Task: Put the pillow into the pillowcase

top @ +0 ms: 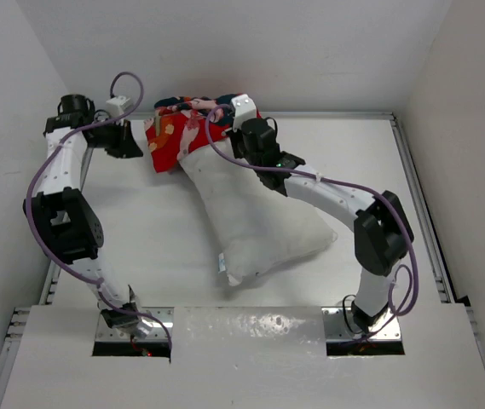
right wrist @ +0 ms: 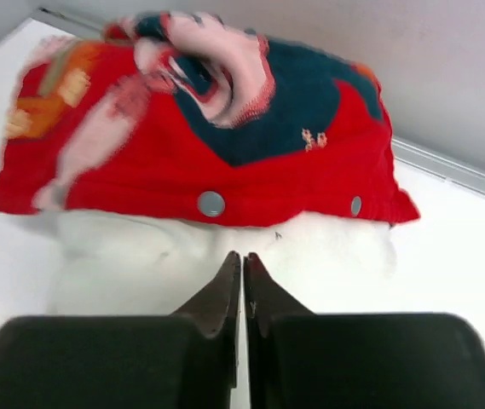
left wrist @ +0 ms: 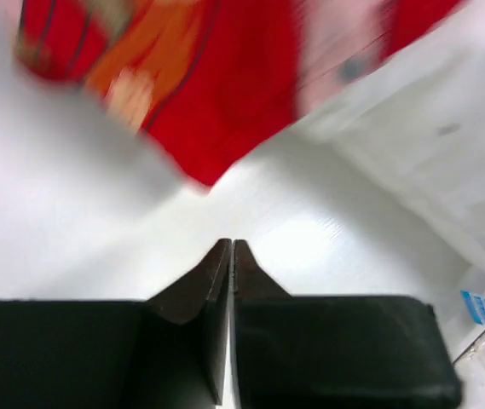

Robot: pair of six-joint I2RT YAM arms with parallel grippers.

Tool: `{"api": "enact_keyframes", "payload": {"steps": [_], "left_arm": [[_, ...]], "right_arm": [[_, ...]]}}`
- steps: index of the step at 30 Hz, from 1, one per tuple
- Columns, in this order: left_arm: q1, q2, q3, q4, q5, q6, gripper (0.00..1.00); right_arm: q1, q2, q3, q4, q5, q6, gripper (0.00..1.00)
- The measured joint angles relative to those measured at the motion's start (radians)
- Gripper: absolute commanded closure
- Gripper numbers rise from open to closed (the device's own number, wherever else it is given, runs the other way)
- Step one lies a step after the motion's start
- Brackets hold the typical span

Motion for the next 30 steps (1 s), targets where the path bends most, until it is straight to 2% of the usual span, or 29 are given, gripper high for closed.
{"api": "enact_keyframes", "payload": {"steps": [1, 2, 3, 4, 5, 6, 7, 8, 12, 16, 17, 19, 20, 21, 22, 23, 24, 25, 30], "left_arm": [[0.035, -0.008, -0.045, 0.017, -0.037, -0.017, 0.79], [0.050, -0.008, -0.076, 0.028, -0.060, -0.026, 0.59], [0.049, 0.003, -0.111, 0.039, -0.080, -0.053, 0.33], [0.043, 0.013, -0.122, 0.045, -0.086, -0.050, 0.28], [0.032, 0.030, -0.132, 0.058, -0.089, -0.071, 0.23], [0.020, 0.052, -0.140, 0.076, -0.092, -0.085, 0.16], [0.012, 0.079, -0.142, 0.096, -0.087, -0.094, 0.04], [0.006, 0.101, -0.142, 0.114, -0.082, -0.103, 0.00], [-0.010, 0.190, -0.141, 0.195, -0.051, -0.162, 0.00], [-0.014, 0.270, -0.118, 0.284, -0.061, -0.220, 0.00], [-0.015, 0.292, -0.105, 0.300, -0.059, -0.233, 0.03], [-0.016, 0.333, -0.083, 0.336, -0.047, -0.260, 0.22], [-0.018, 0.347, -0.081, 0.360, -0.036, -0.273, 0.39], [-0.019, 0.353, -0.081, 0.375, -0.021, -0.285, 0.75], [-0.022, 0.357, -0.083, 0.393, -0.003, -0.300, 0.87], [-0.025, 0.357, -0.087, 0.415, 0.017, -0.308, 1.00], [-0.029, 0.354, -0.095, 0.446, 0.040, -0.321, 1.00], [-0.031, 0.350, -0.106, 0.475, 0.058, -0.330, 1.00], [-0.036, 0.295, -0.175, 0.493, 0.171, -0.321, 1.00]], "right_arm": [[0.006, -0.017, 0.022, -0.035, -0.004, -0.011, 0.86], [0.013, -0.037, 0.038, -0.065, -0.003, -0.025, 0.44], [0.024, -0.061, 0.042, -0.090, 0.002, -0.040, 0.31], [0.036, -0.080, 0.041, -0.111, 0.007, -0.054, 0.23], [0.050, -0.095, 0.037, -0.127, 0.010, -0.070, 0.07], [0.068, -0.111, 0.030, -0.140, 0.015, -0.085, 0.01], [0.093, -0.122, 0.021, -0.151, 0.019, -0.105, 0.01], [0.116, -0.129, 0.014, -0.161, 0.021, -0.126, 0.01], [0.219, -0.111, 0.009, -0.208, 0.037, -0.168, 0.01], [0.277, -0.003, 0.047, -0.251, 0.091, -0.169, 0.01], [0.278, 0.031, 0.063, -0.265, 0.099, -0.169, 0.01], [0.274, 0.110, 0.105, -0.302, 0.113, -0.169, 0.01], [0.272, 0.150, 0.131, -0.323, 0.121, -0.169, 0.01], [0.270, 0.193, 0.159, -0.348, 0.135, -0.169, 0.03], [0.267, 0.232, 0.190, -0.377, 0.148, -0.167, 0.11], [0.265, 0.264, 0.219, -0.402, 0.159, -0.164, 0.29], [0.263, 0.297, 0.256, -0.430, 0.166, -0.159, 0.91], [0.259, 0.329, 0.300, -0.466, 0.168, -0.151, 1.00], [0.212, 0.412, 0.479, -0.568, 0.116, -0.066, 1.00]]}}
